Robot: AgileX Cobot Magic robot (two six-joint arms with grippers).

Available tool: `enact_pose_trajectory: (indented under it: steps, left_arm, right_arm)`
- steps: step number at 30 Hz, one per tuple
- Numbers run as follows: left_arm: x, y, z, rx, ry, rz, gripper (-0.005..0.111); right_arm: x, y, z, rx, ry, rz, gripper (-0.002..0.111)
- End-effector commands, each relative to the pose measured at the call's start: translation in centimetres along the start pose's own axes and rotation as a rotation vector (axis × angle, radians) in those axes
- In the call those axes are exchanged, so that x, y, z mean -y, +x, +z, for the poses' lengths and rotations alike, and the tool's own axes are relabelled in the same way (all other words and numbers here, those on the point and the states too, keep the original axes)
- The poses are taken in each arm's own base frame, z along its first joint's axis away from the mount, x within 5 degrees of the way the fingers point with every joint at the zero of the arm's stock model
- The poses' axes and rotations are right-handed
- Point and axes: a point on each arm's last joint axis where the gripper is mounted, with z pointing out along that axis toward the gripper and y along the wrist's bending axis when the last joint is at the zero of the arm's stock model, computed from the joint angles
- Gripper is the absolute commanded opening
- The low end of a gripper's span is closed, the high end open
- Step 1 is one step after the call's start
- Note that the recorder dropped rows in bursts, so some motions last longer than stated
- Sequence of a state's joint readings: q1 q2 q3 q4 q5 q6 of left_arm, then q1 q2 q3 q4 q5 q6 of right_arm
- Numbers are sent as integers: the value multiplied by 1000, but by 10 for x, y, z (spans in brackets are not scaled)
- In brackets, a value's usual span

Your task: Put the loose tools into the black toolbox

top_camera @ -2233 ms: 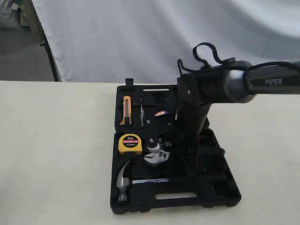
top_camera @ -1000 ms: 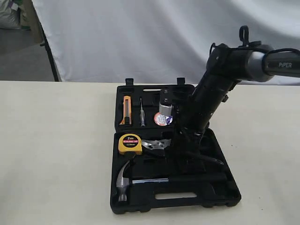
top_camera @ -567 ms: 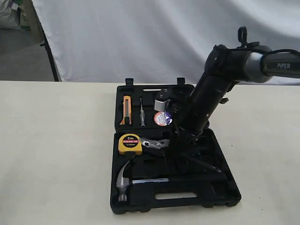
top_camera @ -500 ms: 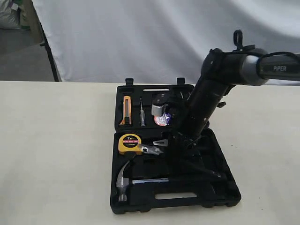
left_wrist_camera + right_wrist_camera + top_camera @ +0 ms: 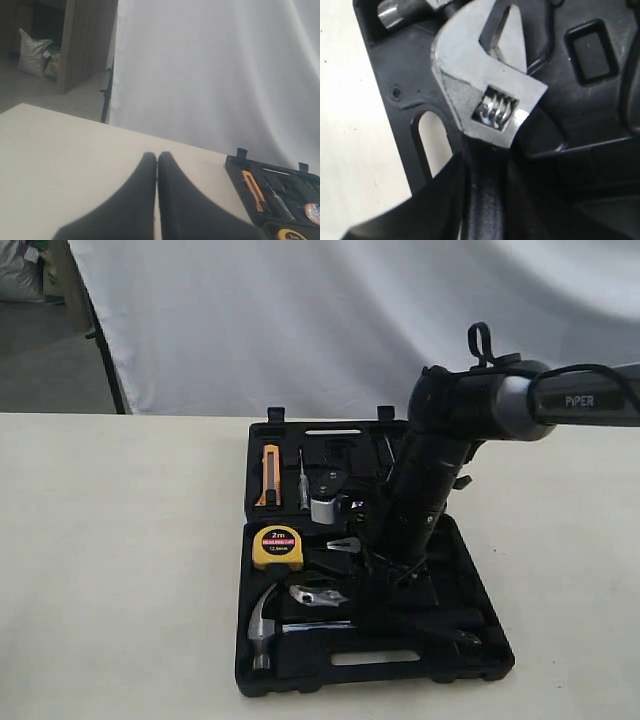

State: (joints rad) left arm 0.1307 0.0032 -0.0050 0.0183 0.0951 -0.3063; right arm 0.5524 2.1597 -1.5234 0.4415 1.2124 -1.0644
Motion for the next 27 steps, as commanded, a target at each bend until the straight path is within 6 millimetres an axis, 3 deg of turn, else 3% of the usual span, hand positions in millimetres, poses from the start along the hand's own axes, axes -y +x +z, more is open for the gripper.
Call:
enact_pose_trajectory:
  steps: [1, 6, 11, 20, 22, 27]
  left_arm:
    - [-1, -2, 0, 20, -21, 0, 1]
    - [-1, -2, 0, 20, -21, 0, 1]
    - [-1, -2, 0, 20, -21, 0, 1]
    - [-1, -2, 0, 20, -21, 0, 1]
    - [-1, -2, 0, 20, -21, 0, 1]
    - [-1, -2, 0, 20, -21, 0, 1]
  right_arm:
    - [0, 1, -1, 1, -9, 8, 0]
    - [0, 2, 0, -11, -4, 12, 0]
    - [3, 2, 0, -11, 31, 148, 0]
    - [6, 2, 0, -9, 65, 166, 0]
    - [7, 2, 0, -3, 73, 173, 9]
    - [6, 2, -1, -6, 69, 172, 49]
